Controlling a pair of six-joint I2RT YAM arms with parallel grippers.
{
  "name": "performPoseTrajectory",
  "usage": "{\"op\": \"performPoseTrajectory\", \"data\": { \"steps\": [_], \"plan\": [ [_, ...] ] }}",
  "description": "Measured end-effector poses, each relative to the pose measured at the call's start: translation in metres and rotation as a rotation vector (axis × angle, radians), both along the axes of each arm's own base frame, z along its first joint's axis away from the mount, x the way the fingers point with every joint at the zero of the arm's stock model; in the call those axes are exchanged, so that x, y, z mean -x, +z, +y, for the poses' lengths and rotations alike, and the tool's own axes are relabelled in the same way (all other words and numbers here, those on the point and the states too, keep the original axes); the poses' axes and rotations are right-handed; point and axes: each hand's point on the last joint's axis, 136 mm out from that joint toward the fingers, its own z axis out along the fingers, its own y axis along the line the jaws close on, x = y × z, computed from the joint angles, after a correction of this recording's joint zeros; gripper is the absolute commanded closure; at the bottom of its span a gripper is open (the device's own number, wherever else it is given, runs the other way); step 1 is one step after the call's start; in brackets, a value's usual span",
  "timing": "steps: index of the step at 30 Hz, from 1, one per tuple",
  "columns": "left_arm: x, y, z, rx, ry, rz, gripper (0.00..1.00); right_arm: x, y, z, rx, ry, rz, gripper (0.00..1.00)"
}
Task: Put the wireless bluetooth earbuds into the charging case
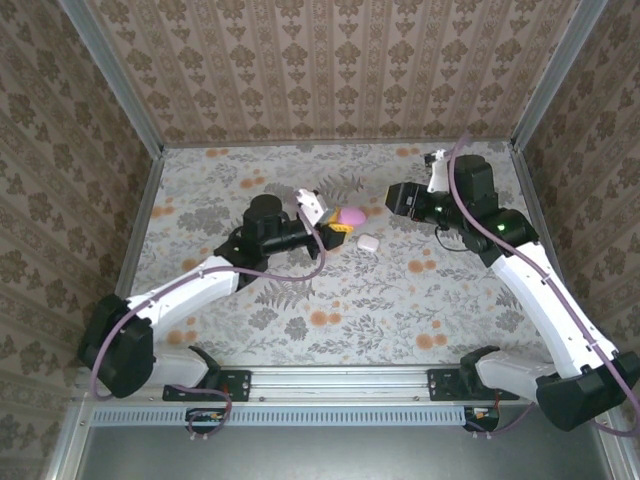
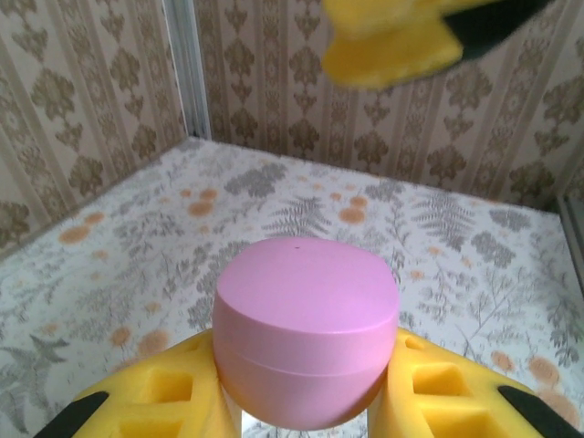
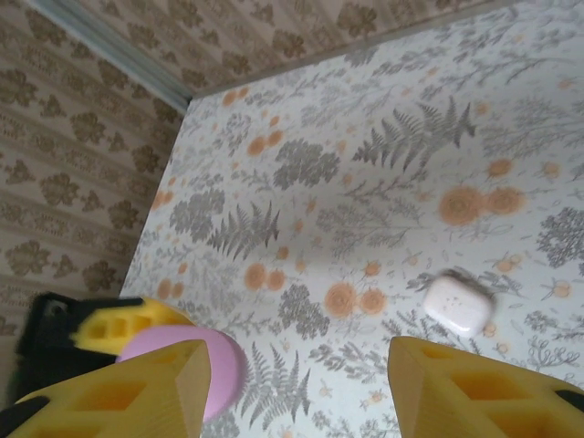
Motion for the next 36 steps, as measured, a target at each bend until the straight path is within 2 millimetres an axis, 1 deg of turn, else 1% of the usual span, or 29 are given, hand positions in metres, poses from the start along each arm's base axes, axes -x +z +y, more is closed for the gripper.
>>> {"op": "performPoseTrajectory", "data": {
  "steps": [2, 5, 7, 14, 18, 19, 23, 30, 36],
  "plan": [
    [0.001, -0.021, -0.006, -0.041, -0.009, 0.029, 0.68, -0.002, -0.002, -0.004, -0.003, -0.016, -0.001, 0.44],
    [0.005, -0.059, -0.016, -0.112, -0.025, 0.082, 0.68, -0.003, -0.009, -0.007, -0.005, -0.031, 0.016, 0.44],
    [0.007, -0.079, -0.021, -0.151, -0.036, 0.109, 0.69, -0.003, -0.014, -0.008, -0.004, -0.037, 0.027, 0.44],
    [0.013, -0.135, -0.036, -0.259, -0.063, 0.154, 0.70, -0.003, -0.018, -0.014, -0.003, -0.053, 0.039, 0.44],
    [0.013, -0.168, -0.043, -0.332, -0.076, 0.170, 0.70, 0.004, -0.012, -0.020, -0.001, -0.070, 0.024, 0.44],
    [0.014, -0.173, -0.044, -0.352, -0.079, 0.166, 0.69, 0.007, -0.009, -0.022, -0.004, -0.075, 0.014, 0.44],
    [0.013, -0.185, -0.046, -0.391, -0.077, 0.139, 0.69, 0.015, -0.009, -0.027, -0.019, -0.095, 0.009, 0.44],
    [0.006, -0.201, -0.042, -0.460, -0.051, 0.109, 0.69, 0.015, -0.018, -0.029, -0.013, -0.103, 0.030, 0.44],
    [0.007, -0.215, -0.036, -0.515, -0.050, 0.119, 0.67, 0.013, -0.024, -0.033, -0.012, -0.116, 0.034, 0.44]
  ]
}}
